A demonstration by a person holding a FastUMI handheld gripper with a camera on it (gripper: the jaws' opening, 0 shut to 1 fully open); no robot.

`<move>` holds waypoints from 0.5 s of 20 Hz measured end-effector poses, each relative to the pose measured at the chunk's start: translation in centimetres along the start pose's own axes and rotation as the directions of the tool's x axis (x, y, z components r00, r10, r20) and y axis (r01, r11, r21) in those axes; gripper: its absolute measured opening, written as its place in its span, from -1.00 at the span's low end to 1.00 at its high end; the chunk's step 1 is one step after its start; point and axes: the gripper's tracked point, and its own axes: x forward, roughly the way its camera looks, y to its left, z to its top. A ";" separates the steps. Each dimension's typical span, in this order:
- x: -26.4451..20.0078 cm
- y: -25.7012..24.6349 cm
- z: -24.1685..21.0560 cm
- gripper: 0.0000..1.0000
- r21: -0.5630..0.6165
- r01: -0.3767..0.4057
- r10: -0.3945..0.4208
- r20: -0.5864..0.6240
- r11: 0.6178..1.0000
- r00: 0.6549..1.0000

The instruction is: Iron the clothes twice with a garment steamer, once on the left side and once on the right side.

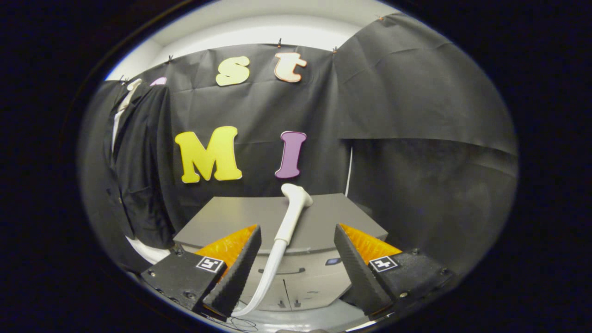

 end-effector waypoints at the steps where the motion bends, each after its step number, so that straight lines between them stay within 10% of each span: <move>1: 1.9 0.1 0.1 0.99 -0.002 -0.013 0.013 -0.016 1.000 1.000; 10: 15.1 -0.2 -4.1 0.97 0.037 -0.085 0.091 -0.215 0.996 0.972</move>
